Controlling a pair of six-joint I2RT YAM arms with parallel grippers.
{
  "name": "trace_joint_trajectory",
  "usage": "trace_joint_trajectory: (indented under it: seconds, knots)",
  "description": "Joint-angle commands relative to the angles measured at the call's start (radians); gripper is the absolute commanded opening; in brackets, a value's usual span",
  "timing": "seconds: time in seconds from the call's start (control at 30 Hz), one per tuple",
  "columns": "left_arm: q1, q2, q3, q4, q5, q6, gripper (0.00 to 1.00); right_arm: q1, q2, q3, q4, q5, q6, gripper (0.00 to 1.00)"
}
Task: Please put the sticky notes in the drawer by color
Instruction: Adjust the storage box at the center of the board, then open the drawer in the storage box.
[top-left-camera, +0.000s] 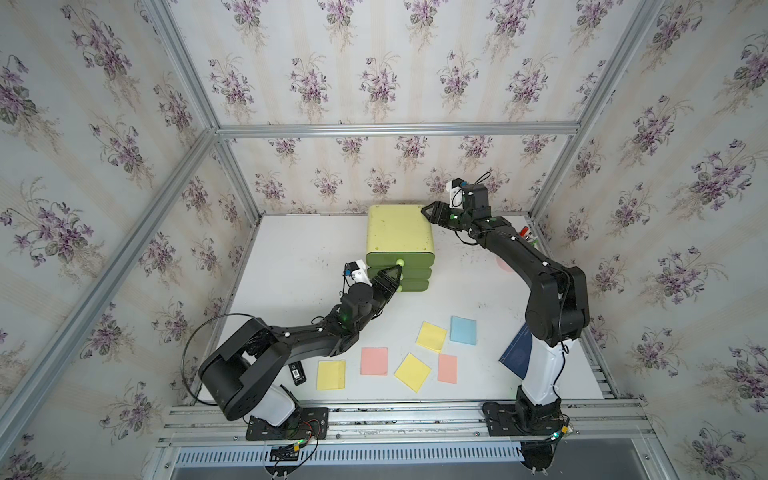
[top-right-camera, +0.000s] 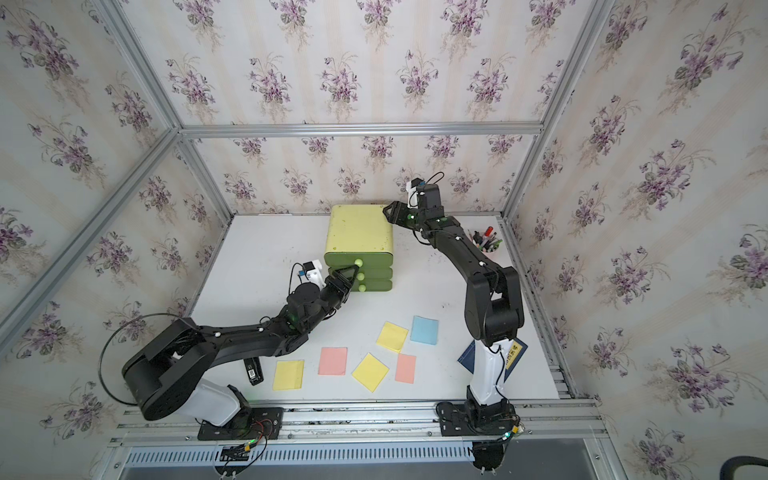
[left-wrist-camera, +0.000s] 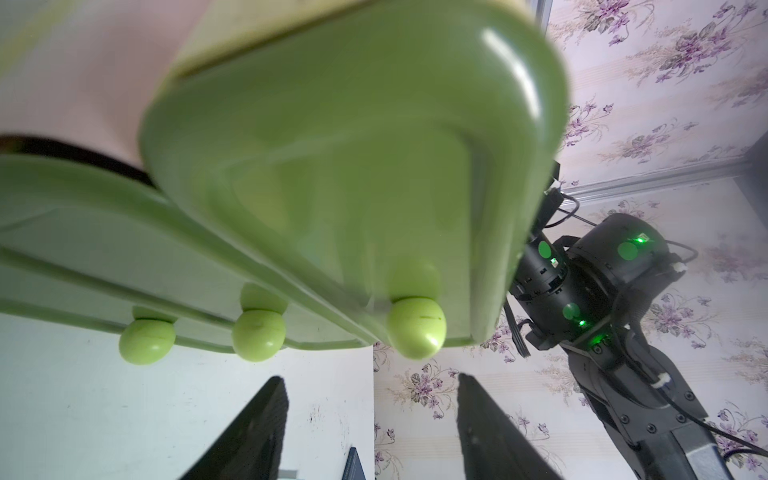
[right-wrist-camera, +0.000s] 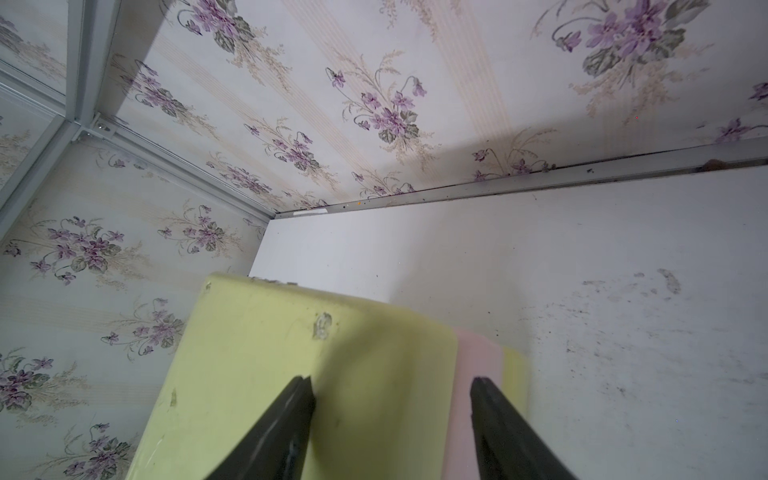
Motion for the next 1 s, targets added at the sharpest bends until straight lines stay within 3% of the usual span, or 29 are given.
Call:
trace_joint_trajectory:
  seconds: [0.0, 0.23, 0.3, 0.4, 0.7, 0.83, 0.97]
  knots:
    - [-0.003, 0.03, 0.013, 0.131, -0.05, -0.013, 0.65, 0.002, 0.011, 0.004, -0.072, 0.005, -0.026, 0.64]
    - [-0.026, 0.136, 0.066, 0.229, -0.07, -0.011, 0.56, 0.002, 0.0, -0.005, -0.068, 0.017, -0.041, 0.64]
    - [-0.027, 0.171, 0.079, 0.256, -0.07, -0.029, 0.47, 0.002, 0.001, -0.004, -0.072, 0.016, -0.046, 0.64]
    - [-0.026, 0.208, 0.076, 0.312, -0.084, -0.048, 0.46, 0.002, 0.005, -0.011, -0.07, 0.011, -0.048, 0.64]
    - [-0.055, 0.164, 0.02, 0.369, -0.187, -0.009, 0.49, 0.002, 0.009, -0.019, -0.074, 0.006, -0.058, 0.64]
    - [-0.057, 0.128, 0.034, 0.269, -0.191, 0.005, 0.52, 0.002, 0.011, -0.013, -0.077, 0.008, -0.06, 0.64]
    - [-0.05, 0.158, 0.05, 0.281, -0.177, -0.007, 0.52, 0.002, 0.017, -0.008, -0.081, 0.009, -0.059, 0.64]
